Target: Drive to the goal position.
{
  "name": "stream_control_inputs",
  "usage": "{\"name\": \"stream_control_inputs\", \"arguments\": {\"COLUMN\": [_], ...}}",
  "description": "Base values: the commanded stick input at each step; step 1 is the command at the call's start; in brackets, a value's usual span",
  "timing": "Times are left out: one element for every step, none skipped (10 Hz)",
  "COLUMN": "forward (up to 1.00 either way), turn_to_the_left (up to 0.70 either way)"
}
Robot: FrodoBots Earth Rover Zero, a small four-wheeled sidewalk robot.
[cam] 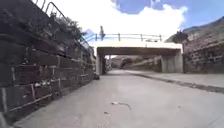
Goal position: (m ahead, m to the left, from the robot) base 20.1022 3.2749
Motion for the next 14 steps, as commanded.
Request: {"name": "stream_control_inputs", "arguments": {"forward": [0.7,0.7,0.7,0.7,0.7,0.7,0.7,0.7,0.7,0.7,0.7,0.7,0.7,0.7], "turn_to_the_left": [0.0,0.0,0.0,0.0,0.0,0.0,0.0,0.0,0.0,0.0,0.0,0.0,0.0,0.0]}}
